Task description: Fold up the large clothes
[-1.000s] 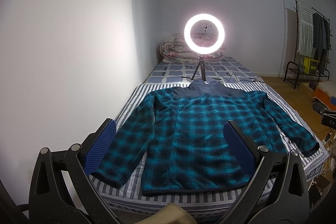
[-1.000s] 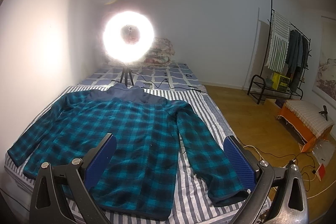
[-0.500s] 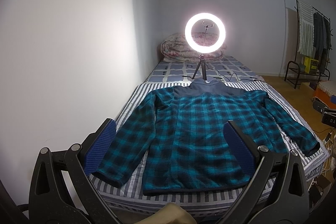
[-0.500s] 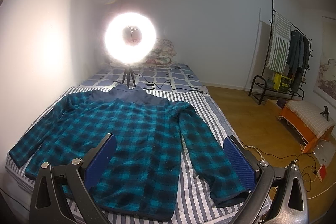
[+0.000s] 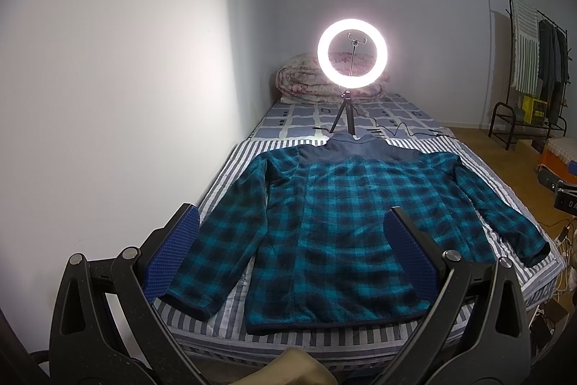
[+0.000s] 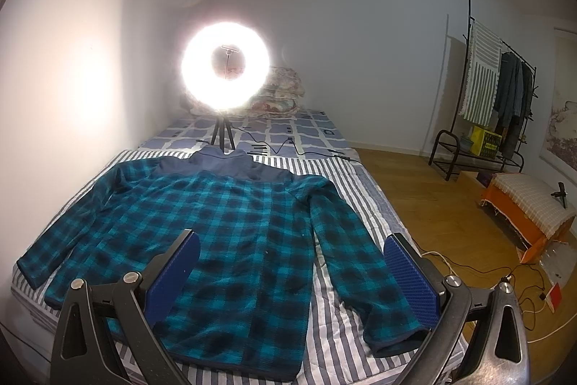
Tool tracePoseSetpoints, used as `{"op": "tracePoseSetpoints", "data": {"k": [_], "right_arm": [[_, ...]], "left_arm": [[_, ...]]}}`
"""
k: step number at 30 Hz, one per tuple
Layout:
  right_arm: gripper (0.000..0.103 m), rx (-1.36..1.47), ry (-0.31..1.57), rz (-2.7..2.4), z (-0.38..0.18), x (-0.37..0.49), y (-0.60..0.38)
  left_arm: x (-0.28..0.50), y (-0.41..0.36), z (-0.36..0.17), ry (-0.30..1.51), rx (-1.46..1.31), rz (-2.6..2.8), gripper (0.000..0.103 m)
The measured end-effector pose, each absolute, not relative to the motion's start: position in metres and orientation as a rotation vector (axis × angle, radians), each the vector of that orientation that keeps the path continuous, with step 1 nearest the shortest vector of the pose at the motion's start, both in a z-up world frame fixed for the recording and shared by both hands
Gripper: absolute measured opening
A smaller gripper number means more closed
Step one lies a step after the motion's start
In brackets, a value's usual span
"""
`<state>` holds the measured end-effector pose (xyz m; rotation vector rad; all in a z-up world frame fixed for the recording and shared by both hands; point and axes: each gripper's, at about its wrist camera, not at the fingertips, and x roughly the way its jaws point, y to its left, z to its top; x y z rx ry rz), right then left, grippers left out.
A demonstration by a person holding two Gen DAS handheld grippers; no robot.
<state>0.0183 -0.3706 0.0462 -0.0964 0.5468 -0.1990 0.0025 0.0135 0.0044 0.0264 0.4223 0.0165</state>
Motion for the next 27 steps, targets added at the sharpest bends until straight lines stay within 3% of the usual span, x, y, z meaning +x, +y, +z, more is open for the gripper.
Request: {"op": "tracePoseSetpoints", "data": {"k": [18, 23, 27], "right_arm": [[0.103, 0.028, 0.468, 0.050, 0.042, 0.032, -0.334], [0.103, 0.016, 0.540, 0.124, 0.028, 0.048, -0.327], [0.100, 0.049, 0.668, 0.244, 0.009, 0.071, -0.320]], "left_arm": [[0.039, 0.094, -0.057, 0.623, 0.006, 0.103, 0.102], [0.054, 0.130, -0.082, 0.739, -0.049, 0.134, 0.083], [0.057, 0.157, -0.103, 0.808, -0.132, 0.156, 0.079]]}}
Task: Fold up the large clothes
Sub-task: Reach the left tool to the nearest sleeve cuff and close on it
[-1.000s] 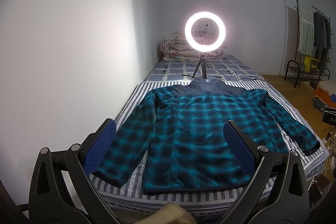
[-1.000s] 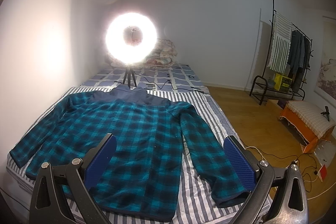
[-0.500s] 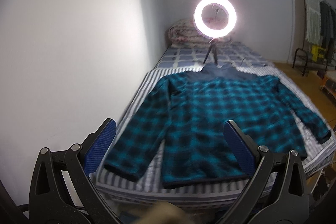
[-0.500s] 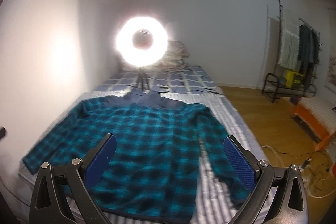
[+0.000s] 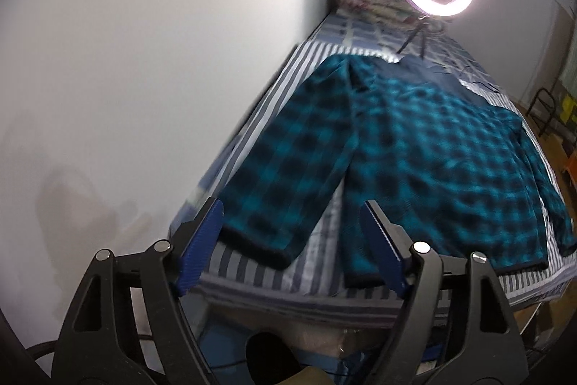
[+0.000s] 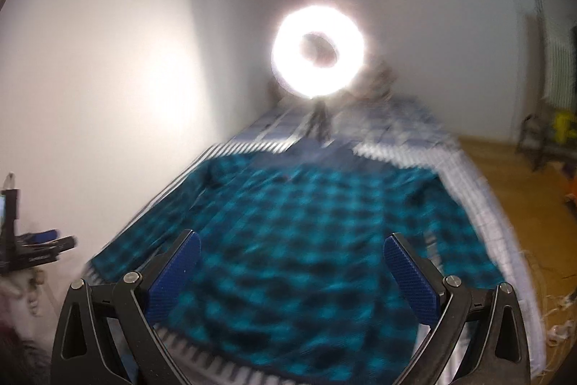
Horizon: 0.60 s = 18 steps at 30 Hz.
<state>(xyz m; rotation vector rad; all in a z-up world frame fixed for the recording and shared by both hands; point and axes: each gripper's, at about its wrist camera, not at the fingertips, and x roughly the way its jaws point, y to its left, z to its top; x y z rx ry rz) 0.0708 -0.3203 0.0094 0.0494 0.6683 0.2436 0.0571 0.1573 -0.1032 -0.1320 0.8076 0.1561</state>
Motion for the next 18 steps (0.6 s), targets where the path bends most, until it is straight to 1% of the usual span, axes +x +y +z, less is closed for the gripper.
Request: {"op": "tracePoseSetpoints", "data": {"k": [2, 5, 9, 12, 18], "right_arm": [[0.097, 0.059, 0.712, 0.272, -0.001, 0.078, -0.314], [0.091, 0.075, 0.767, 0.305, -0.014, 0.085, -0.308], [0.090, 0.079, 0.789, 0.341, -0.017, 0.084, -0.300], [0.090, 0.042, 0.773, 0.354, -0.014, 0.080, -0.293], [0.090, -0.007, 0.744, 0.359, -0.009, 0.074, -0.285]], "left_arm": [[0.057, 0.166, -0.113, 0.839, -0.157, 0.156, 0.071], [0.062, 0.181, -0.132, 0.893, -0.200, 0.161, 0.067], [0.073, 0.210, -0.165, 0.969, -0.367, 0.185, 0.066], [0.077, 0.224, -0.184, 0.999, -0.439, 0.208, 0.066], [0.086, 0.241, -0.207, 1.029, -0.571, 0.216, 0.066]]}}
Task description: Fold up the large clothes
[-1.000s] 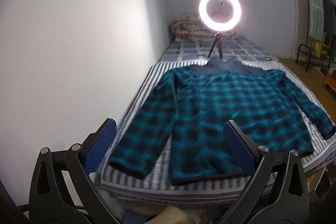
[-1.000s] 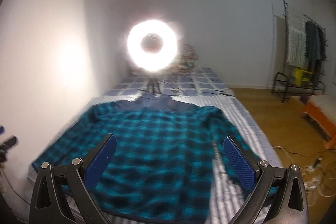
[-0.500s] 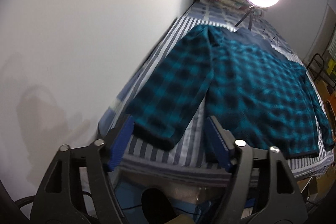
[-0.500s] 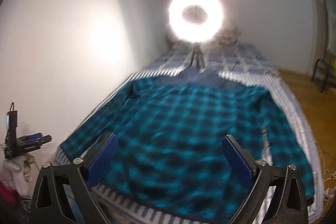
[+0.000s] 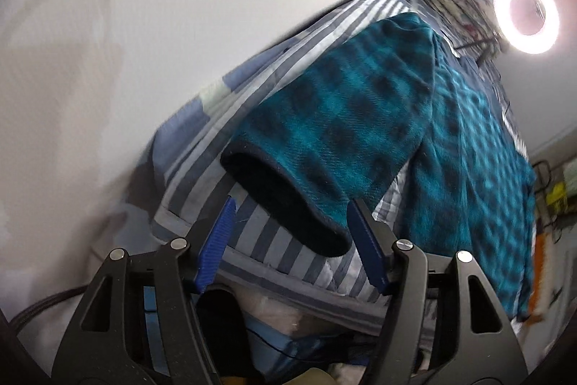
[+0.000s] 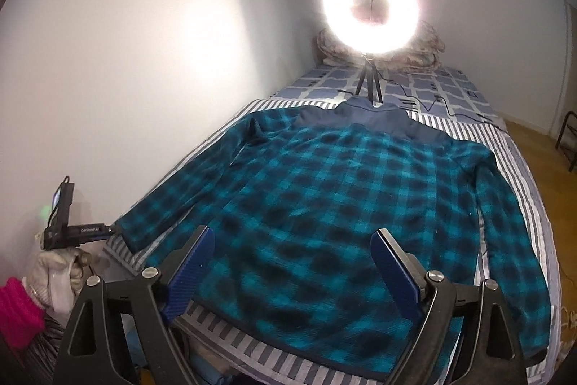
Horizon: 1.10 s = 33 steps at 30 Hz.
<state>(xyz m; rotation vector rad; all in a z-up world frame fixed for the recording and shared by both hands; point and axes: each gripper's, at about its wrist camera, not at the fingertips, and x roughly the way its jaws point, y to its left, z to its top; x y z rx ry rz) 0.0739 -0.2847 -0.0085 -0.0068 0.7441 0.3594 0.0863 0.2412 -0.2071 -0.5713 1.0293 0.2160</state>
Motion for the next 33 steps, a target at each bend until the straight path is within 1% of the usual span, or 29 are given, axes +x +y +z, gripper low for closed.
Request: {"op": "tracePoseSetpoints", "data": {"k": [10, 12, 13, 14, 15, 18, 25, 28, 30, 33], "right_arm": [[0.090, -0.073, 0.695, 0.368, -0.001, 0.059, -0.276], [0.090, -0.085, 0.690, 0.369, 0.000, 0.057, -0.276], [0.090, -0.090, 0.689, 0.370, 0.000, 0.057, -0.275], [0.090, -0.095, 0.689, 0.371, -0.001, 0.056, -0.275], [0.090, -0.099, 0.689, 0.372, -0.001, 0.056, -0.275], [0.090, -0.094, 0.700, 0.381, -0.002, 0.057, -0.275], [0.090, -0.054, 0.751, 0.400, -0.008, 0.079, -0.278], [0.086, -0.043, 0.773, 0.407, -0.007, 0.109, -0.275], [0.077, -0.011, 0.795, 0.415, -0.006, 0.140, -0.270], [0.069, 0.067, 0.861, 0.465, -0.011, 0.187, -0.257]], "left_arm": [[0.109, 0.244, -0.229, 1.062, -0.620, 0.289, 0.066], [0.113, 0.243, -0.230, 1.059, -0.598, 0.319, 0.056], [0.116, 0.242, -0.229, 1.057, -0.574, 0.333, 0.042], [0.119, 0.239, -0.228, 1.051, -0.545, 0.340, 0.020], [0.121, 0.237, -0.226, 1.041, -0.525, 0.335, 0.010], [0.121, 0.228, -0.211, 0.986, -0.485, 0.321, 0.008], [0.125, 0.176, -0.142, 0.852, -0.294, 0.205, 0.007], [0.120, 0.155, -0.116, 0.809, -0.238, 0.151, 0.007], [0.118, 0.140, -0.106, 0.797, -0.204, 0.114, 0.007], [0.114, 0.121, -0.099, 0.787, -0.175, 0.059, 0.006]]}}
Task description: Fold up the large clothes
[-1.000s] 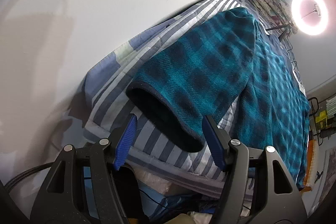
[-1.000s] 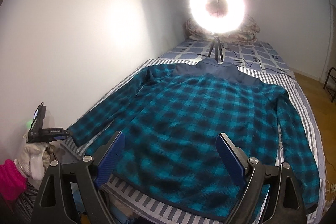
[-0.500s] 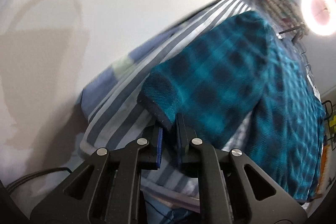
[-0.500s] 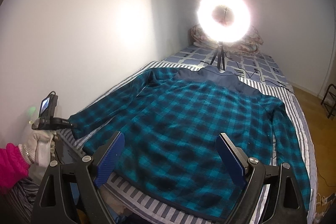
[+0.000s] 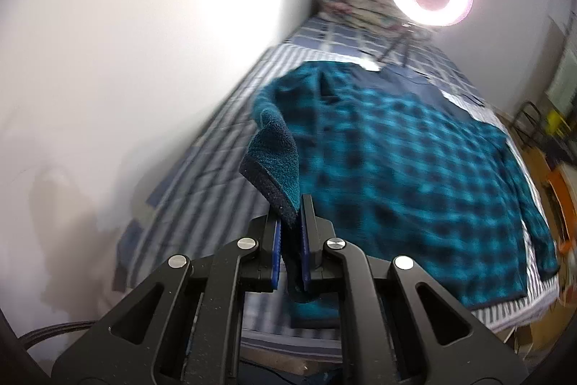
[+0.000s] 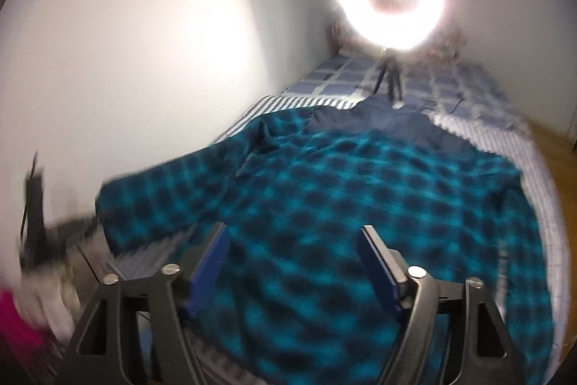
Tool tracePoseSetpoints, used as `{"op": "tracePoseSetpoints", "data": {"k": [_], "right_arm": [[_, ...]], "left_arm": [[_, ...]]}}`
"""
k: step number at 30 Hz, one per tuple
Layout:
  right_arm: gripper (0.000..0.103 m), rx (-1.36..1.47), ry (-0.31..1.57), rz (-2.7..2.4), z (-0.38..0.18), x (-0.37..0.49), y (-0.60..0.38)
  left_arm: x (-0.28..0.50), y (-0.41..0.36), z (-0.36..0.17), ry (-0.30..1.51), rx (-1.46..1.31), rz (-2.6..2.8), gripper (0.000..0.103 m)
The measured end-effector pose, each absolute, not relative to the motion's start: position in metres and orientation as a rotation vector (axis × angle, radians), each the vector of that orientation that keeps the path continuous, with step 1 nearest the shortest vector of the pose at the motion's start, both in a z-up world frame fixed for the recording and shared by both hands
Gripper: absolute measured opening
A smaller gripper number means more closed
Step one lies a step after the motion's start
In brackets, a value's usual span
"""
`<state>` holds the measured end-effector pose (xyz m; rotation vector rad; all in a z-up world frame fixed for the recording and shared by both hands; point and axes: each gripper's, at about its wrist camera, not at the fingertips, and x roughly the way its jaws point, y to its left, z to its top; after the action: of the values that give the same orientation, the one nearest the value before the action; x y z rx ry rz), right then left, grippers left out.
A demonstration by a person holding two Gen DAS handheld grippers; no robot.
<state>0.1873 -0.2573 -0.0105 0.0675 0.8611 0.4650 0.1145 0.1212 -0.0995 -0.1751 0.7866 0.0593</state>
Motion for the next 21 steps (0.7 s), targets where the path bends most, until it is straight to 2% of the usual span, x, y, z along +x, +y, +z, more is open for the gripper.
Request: {"op": "tracePoseSetpoints", "data": {"k": [3, 5, 11, 21], "right_arm": [[0.057, 0.109, 0.944, 0.509, -0.022, 0.240, -0.231], [0.054, 0.126, 0.995, 0.534, -0.031, 0.273, -0.207], [0.054, 0.185, 1.110, 0.623, -0.064, 0.355, -0.125], [0.055, 0.115, 1.214, 0.671, -0.114, 0.423, 0.001]], "left_arm": [[0.112, 0.105, -0.099, 0.772, -0.161, 0.007, 0.006], [0.112, 0.096, -0.099, 0.769, -0.153, -0.026, 0.006], [0.110, 0.084, -0.106, 0.781, -0.154, -0.075, 0.006], [0.114, 0.083, -0.105, 0.787, -0.156, -0.115, 0.006]]}}
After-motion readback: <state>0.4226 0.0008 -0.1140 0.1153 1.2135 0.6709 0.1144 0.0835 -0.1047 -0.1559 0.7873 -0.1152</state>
